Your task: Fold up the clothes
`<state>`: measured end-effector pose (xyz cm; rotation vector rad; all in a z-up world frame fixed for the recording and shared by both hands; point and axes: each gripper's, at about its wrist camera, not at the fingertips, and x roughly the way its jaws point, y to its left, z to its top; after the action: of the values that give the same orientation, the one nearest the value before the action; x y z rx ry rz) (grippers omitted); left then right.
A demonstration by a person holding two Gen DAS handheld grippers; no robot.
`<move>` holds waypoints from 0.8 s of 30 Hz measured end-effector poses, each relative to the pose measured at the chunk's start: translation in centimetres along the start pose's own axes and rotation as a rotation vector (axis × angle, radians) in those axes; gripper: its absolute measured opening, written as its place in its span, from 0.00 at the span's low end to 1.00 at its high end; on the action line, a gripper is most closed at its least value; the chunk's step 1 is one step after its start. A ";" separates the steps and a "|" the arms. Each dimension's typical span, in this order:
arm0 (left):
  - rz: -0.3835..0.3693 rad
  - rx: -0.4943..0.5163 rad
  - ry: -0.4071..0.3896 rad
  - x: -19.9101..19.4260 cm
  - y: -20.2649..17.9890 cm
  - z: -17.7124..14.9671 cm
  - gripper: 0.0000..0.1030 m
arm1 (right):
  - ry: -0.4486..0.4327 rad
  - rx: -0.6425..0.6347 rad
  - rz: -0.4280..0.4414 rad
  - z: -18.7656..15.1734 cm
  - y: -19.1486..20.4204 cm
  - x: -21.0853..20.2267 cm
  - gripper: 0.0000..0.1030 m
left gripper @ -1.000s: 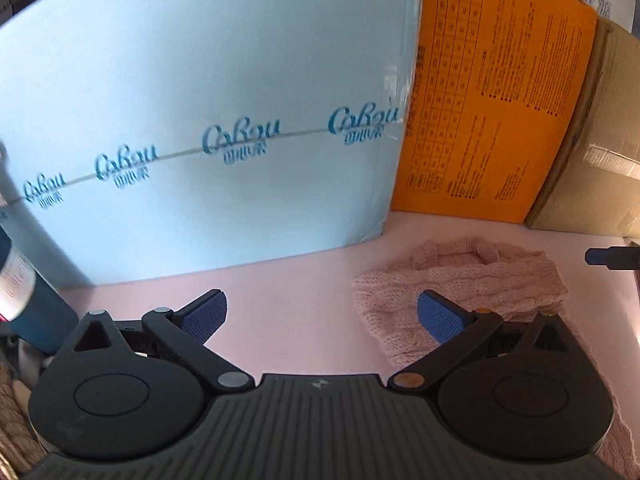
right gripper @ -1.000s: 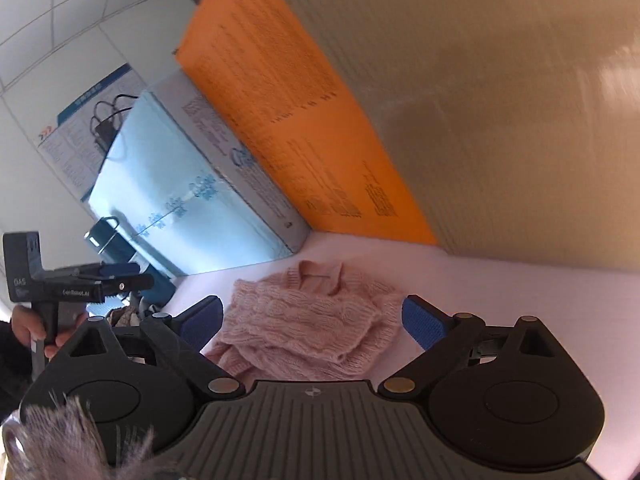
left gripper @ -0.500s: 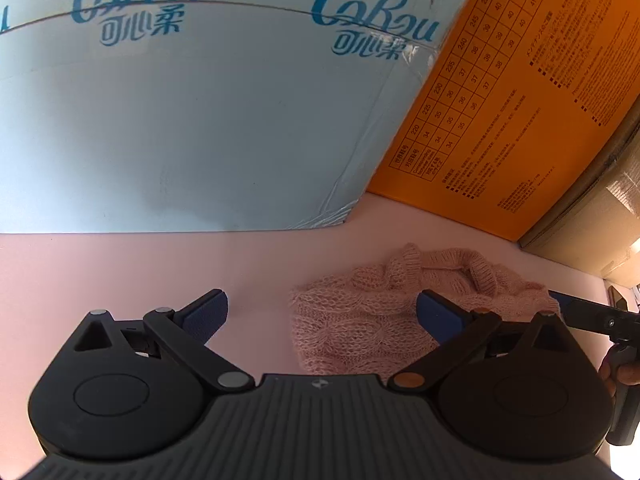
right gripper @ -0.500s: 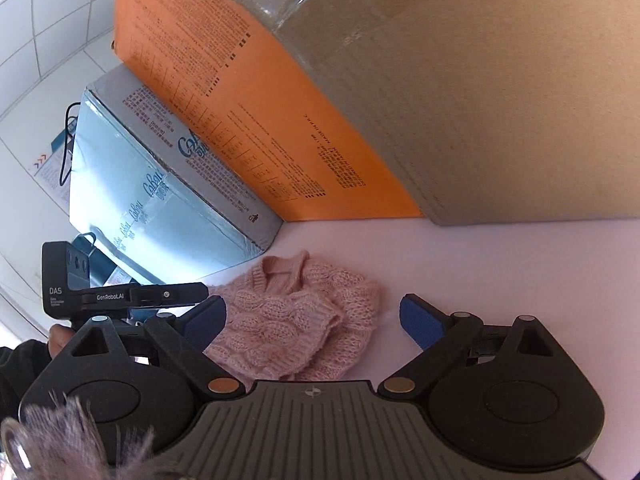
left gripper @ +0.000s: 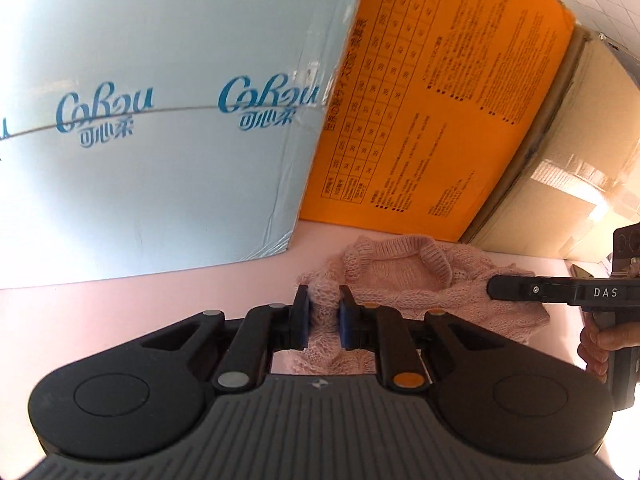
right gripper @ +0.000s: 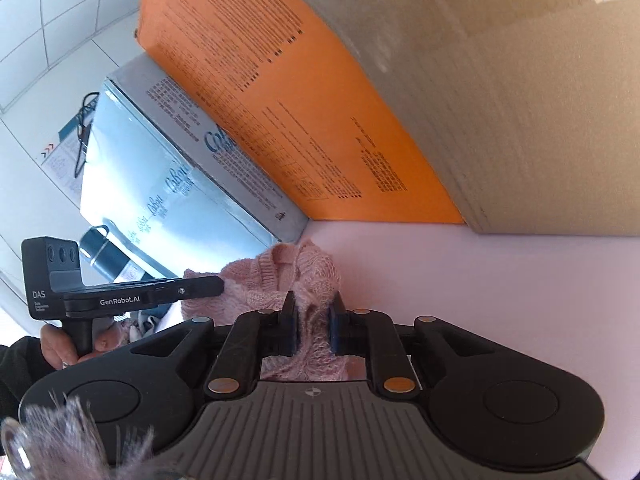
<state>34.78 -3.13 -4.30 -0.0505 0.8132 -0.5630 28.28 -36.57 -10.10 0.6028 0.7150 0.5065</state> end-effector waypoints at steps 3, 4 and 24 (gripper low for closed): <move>-0.015 0.019 -0.036 -2.4 -0.6 -0.5 0.12 | -0.017 -0.023 0.034 0.2 1.6 -1.7 0.13; -0.020 0.027 -0.044 -3.3 -0.7 -0.8 0.12 | -0.019 -0.036 0.043 0.1 2.2 -2.3 0.13; -0.050 0.191 0.083 -17.2 -5.4 -20.7 0.12 | 0.130 -0.520 0.036 -15.1 13.6 -12.9 0.21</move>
<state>8.36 4.22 -5.78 0.1288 0.8368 -0.6912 5.91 -29.64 -4.45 0.0962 0.6605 0.7389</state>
